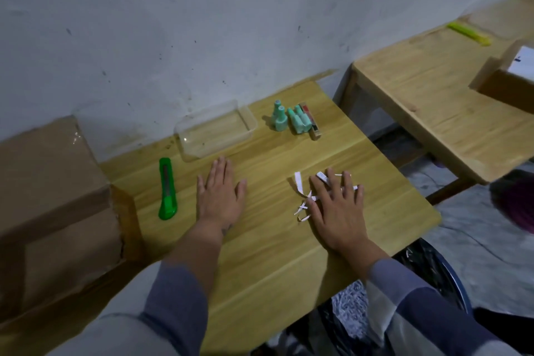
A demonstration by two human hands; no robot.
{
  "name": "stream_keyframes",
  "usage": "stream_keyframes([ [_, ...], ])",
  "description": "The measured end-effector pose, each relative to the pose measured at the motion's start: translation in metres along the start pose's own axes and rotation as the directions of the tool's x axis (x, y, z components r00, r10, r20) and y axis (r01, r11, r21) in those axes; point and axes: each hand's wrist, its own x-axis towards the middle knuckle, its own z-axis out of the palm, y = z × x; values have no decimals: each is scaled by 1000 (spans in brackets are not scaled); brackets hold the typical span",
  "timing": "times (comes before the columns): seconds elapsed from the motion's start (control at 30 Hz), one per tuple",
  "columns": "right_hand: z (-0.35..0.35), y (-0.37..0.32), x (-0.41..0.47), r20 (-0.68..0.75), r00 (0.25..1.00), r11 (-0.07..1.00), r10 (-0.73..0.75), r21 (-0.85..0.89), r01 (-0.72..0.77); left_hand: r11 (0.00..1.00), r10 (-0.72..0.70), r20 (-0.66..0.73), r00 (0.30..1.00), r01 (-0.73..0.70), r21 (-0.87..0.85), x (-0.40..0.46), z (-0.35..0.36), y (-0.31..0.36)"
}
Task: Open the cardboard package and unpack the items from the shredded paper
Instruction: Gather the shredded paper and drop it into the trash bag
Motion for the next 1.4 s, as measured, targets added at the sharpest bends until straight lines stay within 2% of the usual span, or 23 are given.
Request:
stream_keyframes([
  [0.17, 1, 2, 0, -15, 1000, 1000, 5, 7, -5, 997, 79, 12, 997, -79, 7, -12, 8, 22],
  [0.3, -1, 18, -7, -34, 998, 997, 56, 53, -54, 977, 211, 48, 976, -212, 3, -32, 22, 68],
  [0.47, -9, 51, -23, -62, 989, 985, 131, 123, -123, 884, 466, 118, 877, -467, -20, -52, 39, 126],
  [0.67, -13, 70, -35, -82, 983, 964, 167, 222, -145, 808, 583, 115, 804, -559, -188, -55, 36, 136],
  [0.73, -15, 64, -36, -76, 983, 963, 167, 228, -146, 804, 581, 80, 810, -555, -214, -53, 33, 124],
  [0.83, -17, 50, -34, -41, 991, 963, 126, 243, -113, 851, 517, 33, 855, -510, -123, -52, 28, 102],
  [0.97, -15, 30, -30, 6, 1000, 973, -11, 230, 9, 934, 355, 32, 934, -356, 31, -55, 28, 79],
  [1.1, -7, 14, -27, -9, 989, 971, -147, 189, 146, 943, 311, 47, 949, -314, 112, -57, 33, 73],
  [1.17, -5, 9, -26, -58, 977, 960, -205, 185, 212, 941, 311, 44, 949, -314, 126, -58, 33, 74],
  [1.3, 0, 10, -27, -293, 925, 911, -244, 258, 322, 938, 315, 32, 949, -316, 139, -58, 35, 73],
  [1.4, 2, 18, -33, -366, 896, 915, -252, 212, 343, 940, 311, 28, 950, -312, 140, -57, 36, 72],
])
